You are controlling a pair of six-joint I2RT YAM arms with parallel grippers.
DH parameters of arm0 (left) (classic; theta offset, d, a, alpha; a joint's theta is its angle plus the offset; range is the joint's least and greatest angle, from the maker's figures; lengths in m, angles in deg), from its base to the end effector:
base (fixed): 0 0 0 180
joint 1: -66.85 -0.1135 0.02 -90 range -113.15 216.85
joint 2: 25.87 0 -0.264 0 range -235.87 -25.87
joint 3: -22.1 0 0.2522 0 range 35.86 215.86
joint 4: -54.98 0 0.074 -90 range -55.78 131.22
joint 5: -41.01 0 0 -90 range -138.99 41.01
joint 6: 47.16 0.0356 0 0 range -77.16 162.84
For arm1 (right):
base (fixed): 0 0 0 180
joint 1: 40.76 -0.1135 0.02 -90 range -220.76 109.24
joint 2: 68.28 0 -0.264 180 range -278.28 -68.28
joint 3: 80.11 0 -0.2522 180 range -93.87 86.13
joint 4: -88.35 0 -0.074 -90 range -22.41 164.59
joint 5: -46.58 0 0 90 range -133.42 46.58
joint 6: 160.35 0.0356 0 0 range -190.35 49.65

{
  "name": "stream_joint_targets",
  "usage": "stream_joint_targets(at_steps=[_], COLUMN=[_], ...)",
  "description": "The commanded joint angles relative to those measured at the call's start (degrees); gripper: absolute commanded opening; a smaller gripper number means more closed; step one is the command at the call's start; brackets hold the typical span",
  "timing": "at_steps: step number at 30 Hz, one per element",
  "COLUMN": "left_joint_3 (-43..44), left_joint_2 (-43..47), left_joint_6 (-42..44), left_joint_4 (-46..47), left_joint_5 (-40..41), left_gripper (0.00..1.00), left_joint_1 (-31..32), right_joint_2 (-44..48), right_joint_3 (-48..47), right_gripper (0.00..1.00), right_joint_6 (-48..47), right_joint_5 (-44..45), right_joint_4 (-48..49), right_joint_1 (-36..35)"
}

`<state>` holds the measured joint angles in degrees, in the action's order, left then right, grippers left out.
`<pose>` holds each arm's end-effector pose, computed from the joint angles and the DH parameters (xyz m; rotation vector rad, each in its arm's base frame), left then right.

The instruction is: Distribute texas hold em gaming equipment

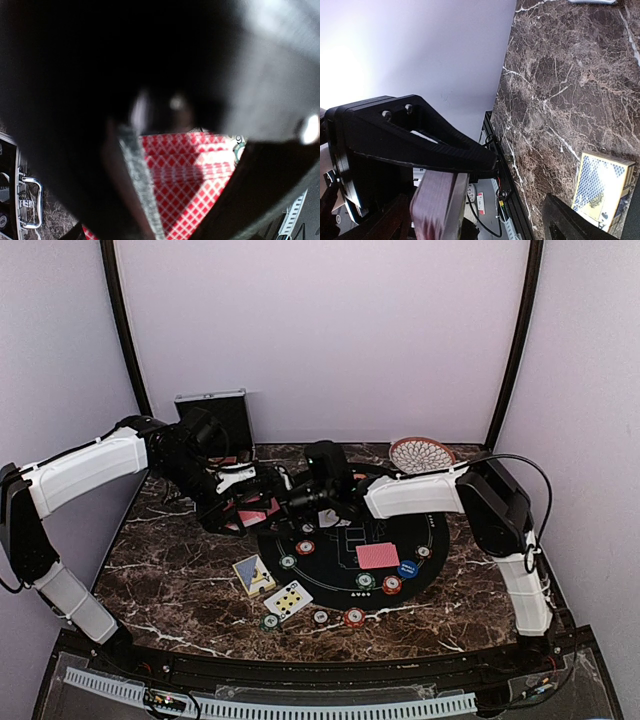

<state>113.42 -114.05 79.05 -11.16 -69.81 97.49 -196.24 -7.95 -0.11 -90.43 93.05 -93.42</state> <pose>0.2621 -0.1700 0.2956 1.5399 2.1233 -0.4503 0.2910 0.4244 0.2088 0.3966 -2.3613 -1.9929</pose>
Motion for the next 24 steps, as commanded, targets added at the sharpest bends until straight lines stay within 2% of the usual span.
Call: stream_joint_targets(at_steps=[1, 6, 16, 19, 24], left_joint_3=[-0.2, -1.0, -1.4, -1.6, -1.7], left_joint_2=[1.7, 2.4, 2.7, 2.8, 2.7], left_joint_6=[-0.2, -0.1, -0.2, -0.3, -0.3], left_joint_4=[0.2, 0.6, 0.8, 1.0, 1.1], left_joint_5=[-1.5, -1.4, -1.9, -1.9, -1.7], left_gripper=[0.00, 0.00, 0.00, 0.00, 0.00], left_joint_1=[-0.2, -0.2, -0.3, -0.2, -0.2], right_joint_2=[-2.2, -1.6, 2.8, 4.2, 6.1], right_joint_3=[-1.8, 0.8, 8.1, 9.2, 11.0], right_gripper=[0.92, 0.90, 0.74, 0.66, 0.46], right_joint_6=[0.9, 0.8, 1.7, 1.8, 4.0], right_joint_5=[-1.8, -1.6, -1.1, -1.1, -1.4], right_joint_4=[1.6, 1.4, 3.6, 4.2, 7.8], right_joint_1=[-0.6, 0.4, 2.7, 2.7, 2.8])
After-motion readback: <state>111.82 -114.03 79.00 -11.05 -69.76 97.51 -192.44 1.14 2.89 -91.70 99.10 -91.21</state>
